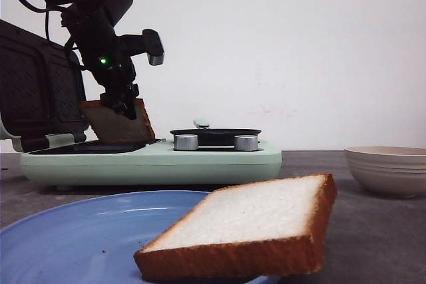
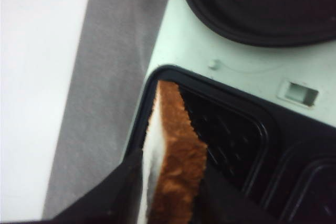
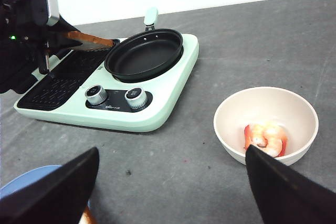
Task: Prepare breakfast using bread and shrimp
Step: 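Lower the bread into the sandwich maker, open the left gripper, withdraw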
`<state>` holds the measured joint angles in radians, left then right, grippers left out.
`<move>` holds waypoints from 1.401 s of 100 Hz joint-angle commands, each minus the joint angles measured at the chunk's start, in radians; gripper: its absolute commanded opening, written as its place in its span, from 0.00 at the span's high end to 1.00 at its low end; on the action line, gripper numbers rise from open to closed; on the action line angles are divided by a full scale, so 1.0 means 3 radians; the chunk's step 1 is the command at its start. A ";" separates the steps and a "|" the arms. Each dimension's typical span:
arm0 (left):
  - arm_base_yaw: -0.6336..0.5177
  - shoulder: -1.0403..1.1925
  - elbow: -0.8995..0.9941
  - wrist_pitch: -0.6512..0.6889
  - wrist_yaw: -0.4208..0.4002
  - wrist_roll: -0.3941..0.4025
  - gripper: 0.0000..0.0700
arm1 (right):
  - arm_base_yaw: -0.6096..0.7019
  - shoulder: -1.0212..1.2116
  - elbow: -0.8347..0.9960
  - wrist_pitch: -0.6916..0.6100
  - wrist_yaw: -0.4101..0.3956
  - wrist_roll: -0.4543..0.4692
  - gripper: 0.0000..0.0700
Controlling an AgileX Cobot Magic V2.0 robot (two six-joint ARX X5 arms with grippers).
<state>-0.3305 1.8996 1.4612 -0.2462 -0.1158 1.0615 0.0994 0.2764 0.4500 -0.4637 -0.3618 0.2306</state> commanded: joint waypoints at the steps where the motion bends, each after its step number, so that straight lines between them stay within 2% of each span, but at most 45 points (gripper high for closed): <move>1: -0.0011 0.0080 0.0076 0.0014 0.0014 -0.0113 0.83 | 0.0014 0.0010 0.0046 0.0019 0.0015 -0.0052 0.20; 3: -0.0011 0.0080 0.0076 0.0014 0.0014 -0.0156 0.82 | 0.0014 0.0010 0.0046 0.0019 0.0015 -0.0052 0.20; 6: -0.0010 0.0080 0.0076 0.0015 0.0014 -0.0240 0.75 | 0.0014 0.0010 0.0046 0.0019 0.0017 -0.0053 0.20; 9: -0.0008 0.0079 0.0076 0.0018 0.0014 -0.0308 0.63 | 0.0014 0.0010 0.0046 0.0019 0.0015 -0.0061 0.20; 18: -0.0001 0.0079 0.0076 0.0024 0.0014 -0.0502 0.18 | 0.0014 0.0010 0.0046 0.0018 0.0015 -0.0072 0.20; 21: -0.0001 0.0079 0.0076 0.0024 0.0013 -0.0553 0.08 | 0.0014 0.0010 0.0046 0.0018 0.0015 -0.0072 0.21; 25: -0.0001 0.0078 0.0076 0.0023 0.0005 -0.0600 0.00 | 0.0014 0.0010 0.0046 0.0018 0.0015 -0.0072 0.21; 49: -0.0001 0.0043 0.0076 0.0022 0.0038 -0.0885 0.00 | 0.0014 0.0010 0.0046 0.0018 0.0015 -0.0086 0.23; 62: 0.0003 0.0019 0.0076 0.0008 0.0055 -0.0902 0.00 | 0.0014 0.0010 0.0046 0.0017 0.0015 -0.0090 0.23; 74: 0.0036 -0.0011 0.0079 -0.0079 0.0240 -0.0966 0.00 | 0.0014 0.0010 0.0046 0.0017 0.0017 -0.0097 0.23; 78: 0.0057 -0.0018 0.0079 -0.0109 0.0314 -0.1022 0.03 | 0.0014 0.0010 0.0046 0.0017 0.0017 -0.0097 0.23; 91: 0.0140 -0.0042 0.0080 -0.0161 0.0495 -0.1371 0.03 | 0.0014 0.0010 0.0046 0.0014 0.0033 -0.0097 0.23; 108: 0.0314 -0.0102 0.0083 -0.0159 0.0745 -0.2215 0.03 | 0.0013 0.0010 0.0046 -0.0018 0.0080 -0.0097 0.23; 113: 0.0367 -0.0150 0.0083 -0.0165 0.0842 -0.2513 0.09 | 0.0013 0.0010 0.0046 -0.0019 0.0080 -0.0098 0.23; 118: 0.0416 -0.0214 0.0083 -0.0181 0.0994 -0.2797 0.28 | 0.0013 0.0010 0.0046 -0.0019 0.0080 -0.0098 0.23; 120: 0.0435 -0.0240 0.0083 -0.0187 0.1076 -0.2886 0.40 | 0.0013 0.0010 0.0046 -0.0019 0.0080 -0.0098 0.23; 123: 0.0463 -0.0299 0.0083 -0.0209 0.1235 -0.3026 0.68 | 0.0013 0.0010 0.0046 -0.0019 0.0080 -0.0098 0.23; 124: 0.0467 -0.0309 0.0083 -0.0212 0.1260 -0.3043 0.73 | 0.0013 0.0010 0.0046 -0.0019 0.0080 -0.0098 0.23; 125: 0.0474 -0.0328 0.0083 -0.0225 0.1306 -0.3072 0.83 | 0.0013 0.0010 0.0046 -0.0019 0.0080 -0.0098 0.23; 126: 0.0484 -0.0356 0.0083 -0.0243 0.1373 -0.3103 0.97 | 0.0013 0.0010 0.0046 -0.0019 0.0080 -0.0098 0.23; 127: 0.0491 -0.0376 0.0083 -0.0252 0.1419 -0.3122 1.00 | 0.0013 0.0010 0.0046 -0.0019 0.0080 -0.0098 0.23; 130: 0.0502 -0.0437 0.0083 -0.0266 0.1536 -0.3173 0.96 | 0.0013 0.0010 0.0046 -0.0020 0.0080 -0.0098 0.23; 133: 0.0509 -0.0505 0.0083 -0.0292 0.1616 -0.3190 0.99 | 0.0013 0.0010 0.0046 -0.0020 0.0080 -0.0098 0.23; 140: 0.0509 -0.0683 0.0083 -0.0393 0.1684 -0.3237 1.00 | 0.0013 0.0011 0.0046 -0.0022 0.0080 -0.0098 0.23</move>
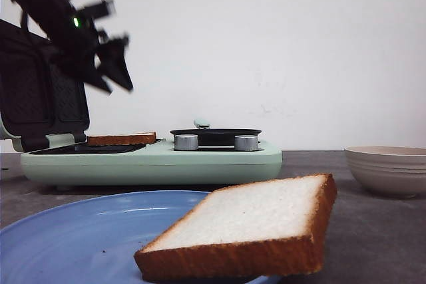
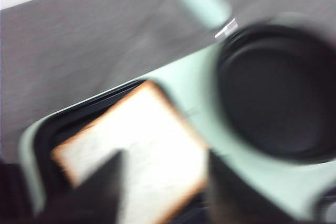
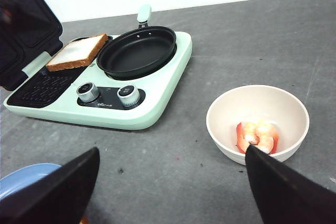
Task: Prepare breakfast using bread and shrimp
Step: 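Lower the bread into the sandwich maker, open the left gripper, withdraw, then grasp the remaining bread slice on the blue plate with the right gripper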
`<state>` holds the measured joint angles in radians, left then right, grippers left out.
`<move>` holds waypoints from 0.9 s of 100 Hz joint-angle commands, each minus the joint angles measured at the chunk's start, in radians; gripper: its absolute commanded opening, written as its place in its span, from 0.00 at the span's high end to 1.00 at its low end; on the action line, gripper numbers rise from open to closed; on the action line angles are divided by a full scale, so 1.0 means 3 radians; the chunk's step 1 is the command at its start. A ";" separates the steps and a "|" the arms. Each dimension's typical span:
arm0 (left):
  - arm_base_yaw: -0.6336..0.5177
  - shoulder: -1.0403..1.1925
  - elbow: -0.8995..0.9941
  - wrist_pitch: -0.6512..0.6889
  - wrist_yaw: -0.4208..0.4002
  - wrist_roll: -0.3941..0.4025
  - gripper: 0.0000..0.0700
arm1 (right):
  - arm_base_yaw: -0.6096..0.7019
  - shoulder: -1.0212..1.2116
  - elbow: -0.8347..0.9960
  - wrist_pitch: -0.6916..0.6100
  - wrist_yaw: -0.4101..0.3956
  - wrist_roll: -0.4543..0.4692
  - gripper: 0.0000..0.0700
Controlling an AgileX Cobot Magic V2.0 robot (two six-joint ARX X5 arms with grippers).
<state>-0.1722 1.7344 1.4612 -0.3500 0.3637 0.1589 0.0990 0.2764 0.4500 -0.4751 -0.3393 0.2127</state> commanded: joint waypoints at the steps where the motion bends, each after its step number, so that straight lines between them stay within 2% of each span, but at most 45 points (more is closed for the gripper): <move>1: -0.0019 -0.0163 0.0083 -0.0069 0.0085 -0.0237 1.00 | 0.0014 0.0011 0.0046 0.0017 0.0005 -0.0038 0.23; 27: -0.0084 -0.1006 0.0081 -0.0928 0.0085 -0.0444 0.99 | 0.0014 0.0149 0.0046 0.0008 -0.0001 -0.0037 0.23; 41: -0.0299 -0.1526 0.0080 -0.1146 0.0089 -0.0596 0.99 | 0.0015 0.0323 0.0046 0.0006 -0.0051 0.0020 0.24; 51: -0.0561 -0.1869 0.0081 -0.1237 0.0084 -0.0595 0.99 | 0.0015 0.0534 0.0046 0.0010 -0.0318 0.0174 0.24; 60: -0.0800 -0.2135 0.0080 -0.1339 0.0032 -0.0598 0.99 | 0.0015 0.0796 0.0046 0.0100 -0.0684 0.0439 0.24; 74: -0.1108 -0.2491 0.0080 -0.1603 -0.0122 -0.0598 0.99 | 0.0085 0.1280 0.0052 0.0554 -0.1236 0.0938 0.24; 82: -0.1207 -0.2679 0.0080 -0.1784 -0.0226 -0.0598 0.99 | 0.0207 0.1560 0.0080 0.0732 -0.1387 0.1170 0.24; 90: -0.1250 -0.2848 0.0080 -0.1944 -0.0310 -0.0596 0.99 | 0.0380 0.1845 0.0131 0.0716 -0.1413 0.1199 0.24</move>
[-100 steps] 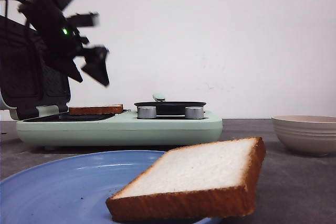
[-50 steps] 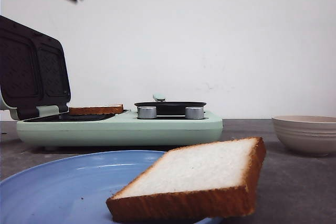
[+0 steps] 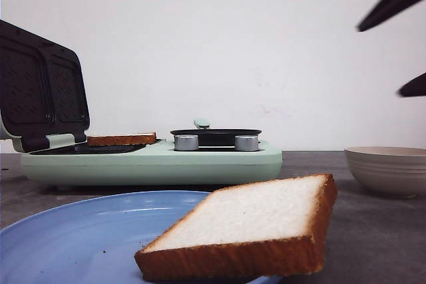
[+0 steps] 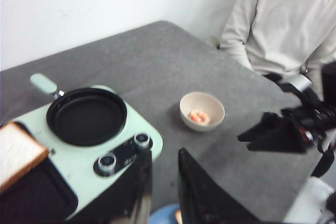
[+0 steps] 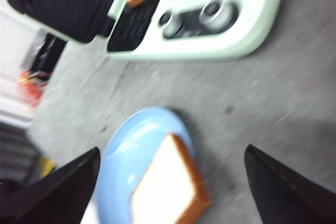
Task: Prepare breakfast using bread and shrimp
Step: 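Grasp the remaining bread slice on the blue plate with the right gripper, then carry the bread with the right gripper and lay it in the sandwich maker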
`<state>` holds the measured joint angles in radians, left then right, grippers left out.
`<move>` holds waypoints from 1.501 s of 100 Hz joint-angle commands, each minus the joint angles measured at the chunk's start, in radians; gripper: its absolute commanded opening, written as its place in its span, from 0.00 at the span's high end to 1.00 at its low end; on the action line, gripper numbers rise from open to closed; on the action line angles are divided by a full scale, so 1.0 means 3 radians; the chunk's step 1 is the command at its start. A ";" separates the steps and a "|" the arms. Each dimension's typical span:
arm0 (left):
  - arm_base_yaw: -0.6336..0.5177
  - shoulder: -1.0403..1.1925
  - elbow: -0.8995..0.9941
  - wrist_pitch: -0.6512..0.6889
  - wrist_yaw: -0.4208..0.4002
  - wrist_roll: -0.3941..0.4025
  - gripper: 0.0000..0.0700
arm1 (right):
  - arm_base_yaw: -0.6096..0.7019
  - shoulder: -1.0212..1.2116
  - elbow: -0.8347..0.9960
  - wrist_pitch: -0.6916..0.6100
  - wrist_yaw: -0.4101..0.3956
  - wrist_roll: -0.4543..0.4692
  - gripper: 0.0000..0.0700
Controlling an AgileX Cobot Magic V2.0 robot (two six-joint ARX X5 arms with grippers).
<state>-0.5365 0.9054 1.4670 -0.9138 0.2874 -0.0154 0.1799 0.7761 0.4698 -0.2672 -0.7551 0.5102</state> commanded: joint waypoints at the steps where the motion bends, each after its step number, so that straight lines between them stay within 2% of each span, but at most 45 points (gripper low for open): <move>1: -0.0038 -0.0104 0.0061 -0.0085 -0.0064 -0.0017 0.99 | 0.0135 0.0215 0.0069 0.0017 -0.0027 0.0206 0.24; 24: -0.0042 -0.0510 0.0060 -0.0412 -0.0197 -0.0010 0.99 | 0.0685 0.0970 0.0074 0.0003 -0.0006 0.0231 0.24; 45: -0.0042 -0.0675 0.0060 -0.0544 -0.0197 0.0004 0.99 | 0.0947 0.1432 0.0074 0.0036 0.0217 0.0336 0.24; 74: -0.0042 -0.0715 0.0058 -0.0647 -0.0196 0.0004 0.99 | 0.1066 0.1738 0.0074 0.0593 0.0214 0.0640 0.25; 79: -0.0042 -0.0715 0.0058 -0.0643 -0.0196 0.0009 0.99 | 0.1073 0.1774 0.0074 0.0632 0.0212 0.0650 0.36; 89: -0.0042 -0.0713 0.0058 -0.0643 -0.0196 0.0011 0.99 | 0.1073 0.1790 0.0074 0.0662 0.0215 0.0647 0.86; 93: -0.0042 -0.0713 0.0058 -0.0643 -0.0196 0.0013 0.99 | 0.1073 0.1785 0.0074 0.0715 0.0210 0.0650 1.00; 116: -0.0042 -0.0713 0.0060 -0.0643 -0.0196 0.0013 0.99 | 0.1091 0.1598 0.0298 0.1069 0.0212 0.0807 1.00; 140: -0.0042 -0.0713 0.0058 -0.0629 -0.0197 0.0011 0.99 | 0.1146 0.1587 0.1033 0.1113 0.0203 0.0857 1.00; 150: -0.0042 -0.0713 0.0060 -0.0595 -0.0197 0.0011 0.99 | 0.1146 0.1755 0.1375 0.1106 -0.0038 0.0858 1.00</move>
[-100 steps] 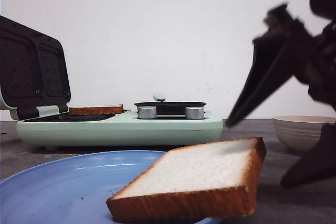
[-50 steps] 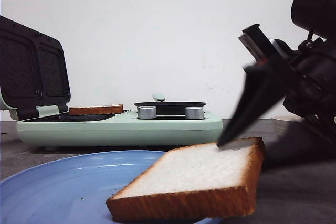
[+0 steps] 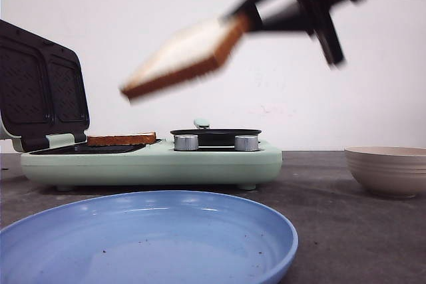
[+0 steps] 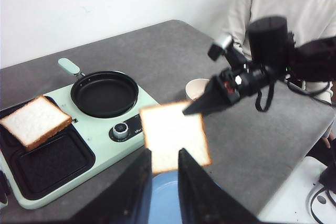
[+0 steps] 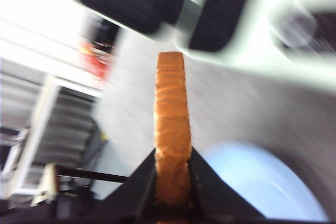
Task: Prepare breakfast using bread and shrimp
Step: 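Carry the bread with the right gripper and lay it in the sandwich maker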
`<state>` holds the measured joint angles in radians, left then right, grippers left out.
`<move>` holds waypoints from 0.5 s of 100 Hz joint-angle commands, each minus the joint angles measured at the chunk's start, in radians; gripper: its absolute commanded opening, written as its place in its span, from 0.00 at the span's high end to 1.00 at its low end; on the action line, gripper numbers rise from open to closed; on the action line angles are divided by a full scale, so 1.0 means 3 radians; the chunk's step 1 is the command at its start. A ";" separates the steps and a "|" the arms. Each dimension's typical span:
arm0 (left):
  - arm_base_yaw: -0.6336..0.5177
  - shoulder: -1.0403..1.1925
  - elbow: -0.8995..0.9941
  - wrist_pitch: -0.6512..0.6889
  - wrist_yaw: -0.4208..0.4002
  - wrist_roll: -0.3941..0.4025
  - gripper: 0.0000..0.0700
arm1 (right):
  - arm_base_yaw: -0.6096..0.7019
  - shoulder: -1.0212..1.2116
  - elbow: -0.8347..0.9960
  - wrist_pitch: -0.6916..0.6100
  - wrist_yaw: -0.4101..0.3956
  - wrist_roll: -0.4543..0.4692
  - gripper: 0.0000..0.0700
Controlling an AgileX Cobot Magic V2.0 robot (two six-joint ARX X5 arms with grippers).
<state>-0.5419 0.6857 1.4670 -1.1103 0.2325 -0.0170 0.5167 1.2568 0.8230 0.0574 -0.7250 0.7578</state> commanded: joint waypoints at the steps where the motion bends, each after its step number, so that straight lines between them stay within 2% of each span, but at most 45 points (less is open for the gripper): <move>1: -0.0024 0.0019 0.0058 0.0064 -0.0014 0.0017 0.99 | 0.0023 0.0178 0.0233 0.0015 -0.0169 0.0033 1.00; 14: -0.0024 0.0019 0.0060 0.0145 -0.0014 0.0018 0.99 | 0.0024 0.0599 0.0740 -0.0235 -0.0469 -0.0033 1.00; 37: -0.0024 0.0018 0.0060 0.0205 -0.0014 0.0020 0.99 | 0.0038 0.1549 0.1811 -0.0879 -0.0668 -0.0374 1.00; 50: -0.0024 0.0018 0.0060 0.0203 -0.0014 0.0020 0.99 | 0.0038 0.2076 0.2473 -0.1153 -0.0743 -0.0465 1.00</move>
<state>-0.5419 0.6857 1.4670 -1.0645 0.2325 -0.0170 0.5209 1.8069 1.4631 -0.2737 -0.9325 0.6582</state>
